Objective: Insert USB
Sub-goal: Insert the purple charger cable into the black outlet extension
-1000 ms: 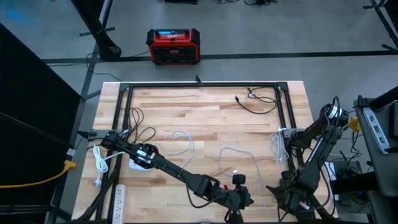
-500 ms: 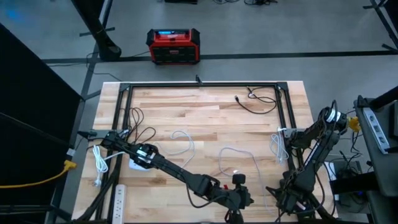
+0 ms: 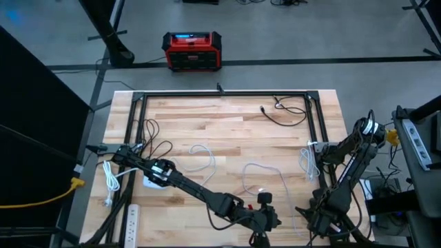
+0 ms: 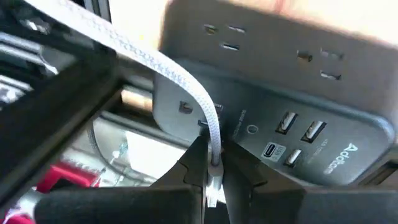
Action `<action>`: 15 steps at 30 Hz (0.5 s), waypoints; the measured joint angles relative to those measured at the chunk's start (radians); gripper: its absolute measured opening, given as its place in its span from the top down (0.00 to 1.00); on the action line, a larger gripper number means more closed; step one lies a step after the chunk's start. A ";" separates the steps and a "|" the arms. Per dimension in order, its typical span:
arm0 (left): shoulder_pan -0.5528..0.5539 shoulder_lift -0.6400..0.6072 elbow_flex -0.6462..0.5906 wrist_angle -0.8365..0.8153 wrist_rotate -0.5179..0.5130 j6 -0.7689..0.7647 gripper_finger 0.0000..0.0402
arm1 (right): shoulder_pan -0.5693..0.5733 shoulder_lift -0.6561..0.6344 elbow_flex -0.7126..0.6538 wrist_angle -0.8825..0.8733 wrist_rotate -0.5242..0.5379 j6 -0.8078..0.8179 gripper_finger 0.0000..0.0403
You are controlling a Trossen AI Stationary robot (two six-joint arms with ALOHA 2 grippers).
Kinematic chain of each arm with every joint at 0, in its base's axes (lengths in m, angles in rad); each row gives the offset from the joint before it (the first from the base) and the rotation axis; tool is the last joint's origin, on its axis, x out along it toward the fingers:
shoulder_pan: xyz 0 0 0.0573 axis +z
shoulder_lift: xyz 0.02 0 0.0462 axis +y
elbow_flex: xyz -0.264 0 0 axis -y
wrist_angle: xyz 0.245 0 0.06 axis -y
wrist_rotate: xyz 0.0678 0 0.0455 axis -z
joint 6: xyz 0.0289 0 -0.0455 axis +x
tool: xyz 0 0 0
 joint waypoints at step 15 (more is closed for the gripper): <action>-0.001 0.000 0.000 0.004 0.000 0.000 1.00 | -0.047 0.000 0.056 -0.051 0.182 -0.084 0.96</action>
